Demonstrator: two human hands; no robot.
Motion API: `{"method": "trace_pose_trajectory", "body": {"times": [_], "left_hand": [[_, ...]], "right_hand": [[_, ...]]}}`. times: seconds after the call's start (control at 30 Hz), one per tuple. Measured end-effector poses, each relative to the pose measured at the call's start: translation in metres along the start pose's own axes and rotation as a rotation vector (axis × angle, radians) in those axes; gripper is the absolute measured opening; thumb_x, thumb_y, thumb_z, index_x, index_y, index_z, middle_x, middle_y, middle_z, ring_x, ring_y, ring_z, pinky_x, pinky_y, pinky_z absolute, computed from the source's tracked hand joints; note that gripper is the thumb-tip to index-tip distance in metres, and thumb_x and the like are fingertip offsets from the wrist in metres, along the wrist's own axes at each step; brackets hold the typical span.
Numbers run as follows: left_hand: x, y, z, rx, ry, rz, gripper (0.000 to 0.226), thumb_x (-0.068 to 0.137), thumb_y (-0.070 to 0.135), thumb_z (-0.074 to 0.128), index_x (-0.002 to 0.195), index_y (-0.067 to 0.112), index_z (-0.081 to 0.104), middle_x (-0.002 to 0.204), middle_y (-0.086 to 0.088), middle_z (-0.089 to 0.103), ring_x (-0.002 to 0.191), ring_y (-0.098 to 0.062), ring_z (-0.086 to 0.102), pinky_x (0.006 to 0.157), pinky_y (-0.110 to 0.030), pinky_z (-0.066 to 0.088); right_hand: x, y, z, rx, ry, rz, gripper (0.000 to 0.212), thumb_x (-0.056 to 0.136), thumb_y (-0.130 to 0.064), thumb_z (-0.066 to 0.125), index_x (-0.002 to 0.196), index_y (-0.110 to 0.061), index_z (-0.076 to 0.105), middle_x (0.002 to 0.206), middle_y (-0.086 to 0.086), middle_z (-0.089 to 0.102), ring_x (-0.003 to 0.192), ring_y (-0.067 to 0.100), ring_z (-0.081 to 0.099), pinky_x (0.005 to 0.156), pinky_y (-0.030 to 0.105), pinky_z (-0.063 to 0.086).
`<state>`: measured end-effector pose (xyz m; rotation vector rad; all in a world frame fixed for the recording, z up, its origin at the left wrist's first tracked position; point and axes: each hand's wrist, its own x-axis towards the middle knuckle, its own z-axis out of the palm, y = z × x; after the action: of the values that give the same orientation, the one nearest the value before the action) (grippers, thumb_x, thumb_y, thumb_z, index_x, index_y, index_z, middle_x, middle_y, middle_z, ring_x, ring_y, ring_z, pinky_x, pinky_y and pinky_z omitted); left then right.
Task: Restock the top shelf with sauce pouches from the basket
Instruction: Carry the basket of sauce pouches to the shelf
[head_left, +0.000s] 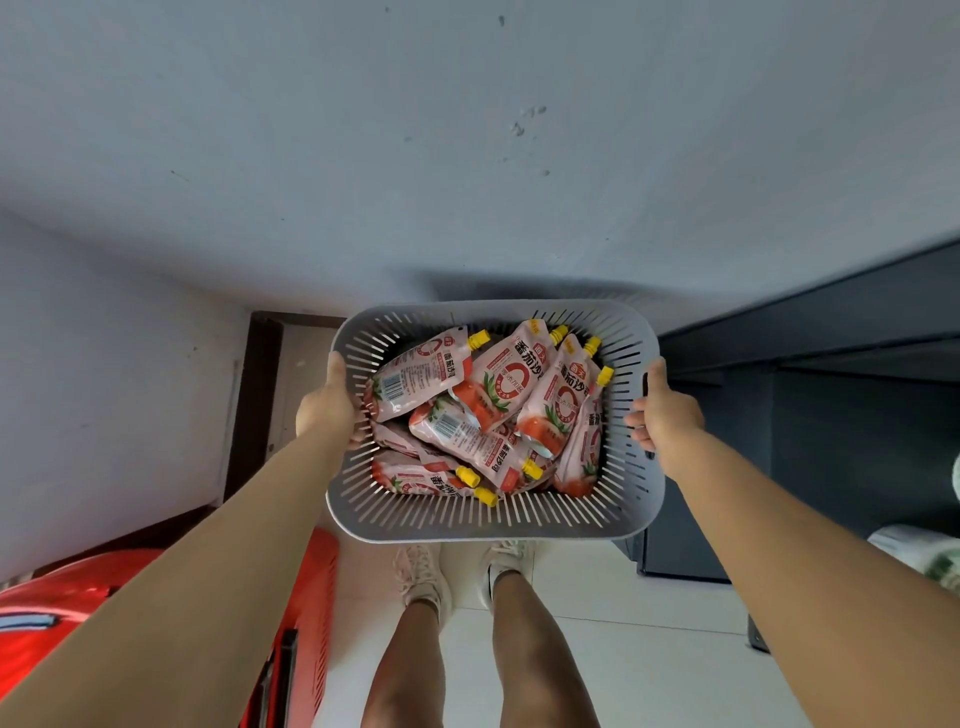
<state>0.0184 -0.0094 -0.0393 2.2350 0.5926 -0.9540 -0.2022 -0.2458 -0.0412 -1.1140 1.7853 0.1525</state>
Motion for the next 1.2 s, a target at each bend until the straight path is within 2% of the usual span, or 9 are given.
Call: {"method": "trace_pose_trajectory", "body": {"times": [0.1, 0.27, 0.4, 0.53, 0.6, 0.73, 0.9, 1.2], "left_hand": [[-0.003, 0.007, -0.004, -0.047, -0.098, -0.073, 0.065, 0.087, 0.073, 0.032, 0.069, 0.013, 0.049, 0.061, -0.003, 0.050, 0.051, -0.018, 0.045, 0.052, -0.028, 0.039], [-0.005, 0.006, -0.015, -0.073, -0.234, -0.125, 0.071, 0.079, 0.081, 0.034, 0.063, 0.013, 0.047, 0.056, -0.002, 0.047, 0.049, -0.019, 0.043, 0.057, -0.028, 0.039], [-0.009, 0.005, -0.023, -0.054, -0.328, -0.107, 0.071, 0.074, 0.085, 0.032, 0.051, 0.019, 0.033, 0.046, 0.000, 0.035, 0.042, -0.017, 0.033, 0.052, -0.027, 0.033], [-0.021, 0.009, -0.026, -0.034, -0.378, -0.088, 0.072, 0.079, 0.082, 0.027, 0.040, 0.021, 0.030, 0.040, 0.003, 0.030, 0.035, -0.014, 0.028, 0.043, -0.023, 0.028], [-0.026, 0.010, -0.027, -0.019, -0.383, -0.081, 0.072, 0.081, 0.080, 0.027, 0.040, 0.021, 0.029, 0.039, 0.003, 0.029, 0.034, -0.014, 0.027, 0.044, -0.024, 0.026], [-0.042, 0.008, -0.036, 0.023, -0.429, -0.089, 0.071, 0.082, 0.079, 0.027, 0.041, 0.020, 0.029, 0.041, 0.002, 0.029, 0.039, -0.014, 0.026, 0.050, -0.027, 0.025], [-0.077, -0.010, -0.047, 0.071, -0.496, -0.085, 0.074, 0.082, 0.077, 0.028, 0.033, 0.023, 0.032, 0.041, 0.003, 0.031, 0.037, -0.014, 0.027, 0.045, -0.023, 0.028], [-0.148, -0.035, -0.079, 0.194, -0.555, -0.001, 0.080, 0.083, 0.076, 0.026, 0.028, 0.019, 0.036, 0.038, 0.002, 0.033, 0.035, -0.013, 0.029, 0.048, -0.024, 0.025]], "right_hand": [[0.000, -0.004, -0.003, 0.017, -0.030, 0.046, 0.065, 0.092, -0.065, 0.032, 0.071, -0.007, 0.054, 0.067, 0.008, 0.057, 0.054, 0.019, 0.048, 0.053, 0.027, 0.039], [0.002, -0.003, -0.004, 0.027, -0.076, 0.080, 0.064, 0.091, -0.065, 0.032, 0.070, -0.008, 0.051, 0.066, 0.008, 0.053, 0.056, 0.020, 0.047, 0.052, 0.028, 0.038], [0.001, -0.005, -0.011, 0.028, -0.145, 0.106, 0.060, 0.091, -0.065, 0.034, 0.071, -0.011, 0.048, 0.068, 0.007, 0.051, 0.060, 0.020, 0.048, 0.061, 0.032, 0.041], [-0.005, -0.001, -0.019, 0.047, -0.212, 0.127, 0.059, 0.090, -0.065, 0.035, 0.068, -0.011, 0.043, 0.063, 0.006, 0.043, 0.055, 0.020, 0.042, 0.050, 0.029, 0.035], [-0.010, 0.005, -0.022, 0.051, -0.222, 0.145, 0.059, 0.090, -0.066, 0.036, 0.067, -0.012, 0.041, 0.061, 0.005, 0.040, 0.052, 0.019, 0.038, 0.048, 0.028, 0.033], [-0.025, 0.021, -0.038, 0.038, -0.214, 0.181, 0.061, 0.089, -0.068, 0.035, 0.067, -0.012, 0.041, 0.062, 0.006, 0.041, 0.052, 0.019, 0.038, 0.049, 0.029, 0.033], [-0.058, 0.057, -0.063, 0.020, -0.186, 0.238, 0.064, 0.087, -0.071, 0.034, 0.063, -0.011, 0.039, 0.061, 0.007, 0.040, 0.051, 0.019, 0.037, 0.051, 0.031, 0.034], [-0.150, 0.130, -0.111, 0.135, -0.086, 0.278, 0.063, 0.088, -0.070, 0.033, 0.061, -0.013, 0.039, 0.054, 0.007, 0.041, 0.043, 0.020, 0.038, 0.042, 0.026, 0.034]]}}
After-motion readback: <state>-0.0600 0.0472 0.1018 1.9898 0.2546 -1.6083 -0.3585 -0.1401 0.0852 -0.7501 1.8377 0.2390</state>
